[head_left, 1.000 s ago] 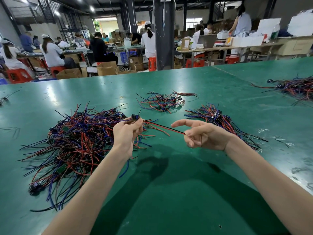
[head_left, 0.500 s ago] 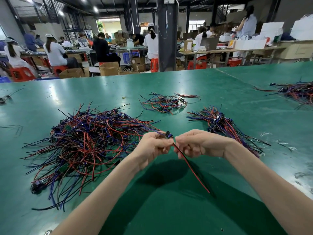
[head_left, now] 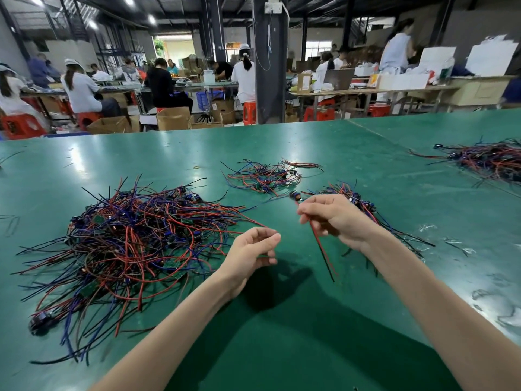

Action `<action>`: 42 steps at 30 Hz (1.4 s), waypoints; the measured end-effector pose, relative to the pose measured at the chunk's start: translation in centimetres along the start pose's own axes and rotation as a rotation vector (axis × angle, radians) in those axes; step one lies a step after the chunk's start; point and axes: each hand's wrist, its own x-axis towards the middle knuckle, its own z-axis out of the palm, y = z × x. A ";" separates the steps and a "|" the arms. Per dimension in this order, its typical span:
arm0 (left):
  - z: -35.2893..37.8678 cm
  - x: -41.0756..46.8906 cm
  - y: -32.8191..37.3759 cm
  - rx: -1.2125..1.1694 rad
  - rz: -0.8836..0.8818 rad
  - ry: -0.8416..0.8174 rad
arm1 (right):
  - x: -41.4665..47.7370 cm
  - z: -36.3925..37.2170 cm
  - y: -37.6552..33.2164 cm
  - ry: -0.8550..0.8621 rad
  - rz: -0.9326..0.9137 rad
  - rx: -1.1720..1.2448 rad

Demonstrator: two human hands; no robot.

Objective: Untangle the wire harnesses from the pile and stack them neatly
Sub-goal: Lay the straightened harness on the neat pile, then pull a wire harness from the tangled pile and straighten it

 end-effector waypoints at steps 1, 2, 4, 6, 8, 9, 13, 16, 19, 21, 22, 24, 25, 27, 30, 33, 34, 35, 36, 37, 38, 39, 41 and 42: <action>0.0 0.0 -0.1 0.001 0.008 0.000 | 0.1 -0.8 -0.4 0.069 -0.034 0.014; 0.1 0.0 -0.1 0.000 0.015 0.000 | 0.1 -1.7 -0.7 0.142 -0.070 0.028; 0.1 0.0 -0.2 0.000 0.024 -0.003 | 0.2 -3.8 -1.2 0.300 -0.132 0.013; 0.2 0.0 -0.3 0.007 0.033 -0.001 | 0.4 -6.2 -1.1 0.448 -0.132 -0.098; 0.1 0.0 -0.3 0.020 0.043 0.005 | 0.7 -8.8 -0.4 0.552 -0.026 -0.298; 0.0 0.0 -0.3 0.024 0.048 0.007 | 0.9 -9.9 0.2 0.573 0.057 -0.395; -0.1 0.0 -0.4 0.036 0.059 0.021 | 1.3 -11.6 2.0 0.639 0.308 -0.588; 0.2 0.0 -0.5 0.030 0.060 0.033 | 1.4 -12.0 2.3 0.690 0.378 -0.662; 0.3 -0.1 -0.4 0.031 0.056 0.039 | 1.0 -11.4 2.1 0.729 0.395 -0.811; 0.3 -0.1 -0.3 0.027 0.055 0.039 | 0.7 -10.9 2.1 0.747 0.385 -0.864; 0.3 -0.2 -0.3 0.024 0.054 0.041 | 0.6 -10.7 2.0 0.771 0.372 -0.886; 0.3 -0.2 -0.4 0.017 0.053 0.048 | 0.3 -10.0 1.8 0.853 0.288 -0.945; 0.3 -0.2 -0.4 0.025 0.057 0.050 | 0.3 -9.6 1.8 0.892 0.217 -0.982; 0.5 -0.3 -0.6 0.106 0.097 0.059 | 0.3 -8.4 1.7 0.939 0.046 -1.019; 0.7 -0.7 -0.7 0.437 0.296 0.090 | 0.7 -6.0 1.9 0.874 -0.176 -1.020; 0.4 -1.3 -0.5 0.875 0.619 0.048 | 1.0 -3.2 2.8 0.724 -0.295 -1.046; 0.3 -1.4 -0.4 0.982 0.702 0.031 | 1.1 -2.4 3.3 0.671 -0.310 -1.052; 0.1 -1.5 -0.1 1.057 0.758 0.034 | 1.0 -1.6 3.8 0.621 -0.315 -1.054; 0.0 -1.5 0.2 1.115 0.800 0.058 | 1.0 -0.8 4.3 0.576 -0.312 -1.052; -0.2 -1.5 0.7 1.166 0.847 0.102 | 1.0 -0.2 4.8 0.541 -0.304 -1.044; -0.4 -1.5 1.3 1.215 0.901 0.158 | 1.0 0.4 5.2 0.513 -0.296 -1.031; -0.8 -1.4 2.0 1.253 0.955 0.217 | 1.0 0.9 5.6 0.493 -0.290 -1.020; -2.1 -1.2 3.4 1.292 1.007 0.327 | 0.9 1.6 6.1 0.466 -0.281 -1.013; -2.9 -1.0 4.1 1.314 1.002 0.375 | 0.9 1.8 6.3 0.457 -0.278 -1.016</action>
